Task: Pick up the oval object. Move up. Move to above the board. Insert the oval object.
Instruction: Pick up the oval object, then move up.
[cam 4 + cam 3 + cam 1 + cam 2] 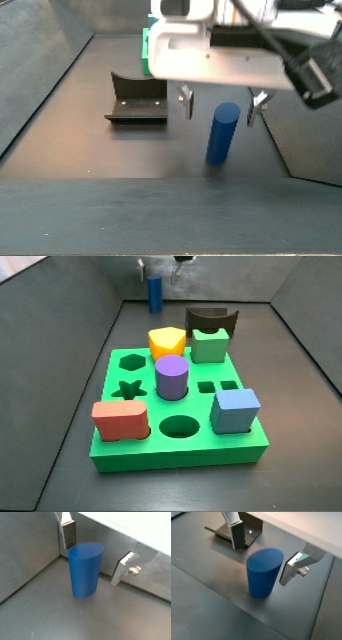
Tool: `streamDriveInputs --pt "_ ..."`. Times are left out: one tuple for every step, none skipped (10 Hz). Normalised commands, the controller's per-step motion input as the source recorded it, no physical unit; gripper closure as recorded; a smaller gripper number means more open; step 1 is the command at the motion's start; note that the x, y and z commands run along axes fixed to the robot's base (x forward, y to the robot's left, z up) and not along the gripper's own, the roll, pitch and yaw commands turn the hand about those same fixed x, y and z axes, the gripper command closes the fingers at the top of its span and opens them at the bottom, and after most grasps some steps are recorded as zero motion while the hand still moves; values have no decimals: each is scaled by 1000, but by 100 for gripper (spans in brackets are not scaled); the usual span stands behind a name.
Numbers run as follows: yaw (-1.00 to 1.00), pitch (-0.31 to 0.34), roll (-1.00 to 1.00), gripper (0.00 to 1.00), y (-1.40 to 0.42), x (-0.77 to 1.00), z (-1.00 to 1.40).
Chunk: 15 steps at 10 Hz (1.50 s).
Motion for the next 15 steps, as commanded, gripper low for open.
streamDriveInputs --pt "0 0 0 0 0 0 0" --pt "0 0 0 100 0 0 0" --pt "0 0 0 100 0 0 0" --pt "0 0 0 100 0 0 0" --pt "0 0 0 100 0 0 0" --pt "0 0 0 100 0 0 0" --pt "0 0 0 100 0 0 0" --pt "0 0 0 100 0 0 0" --pt "0 0 0 100 0 0 0" --pt "0 0 0 100 0 0 0" --pt "0 0 0 100 0 0 0" --pt "0 0 0 100 0 0 0" --pt "0 0 0 100 0 0 833" --pt "0 2 -4 100 -68 -51 756" --pt "-1 -4 15 100 -54 -64 651"
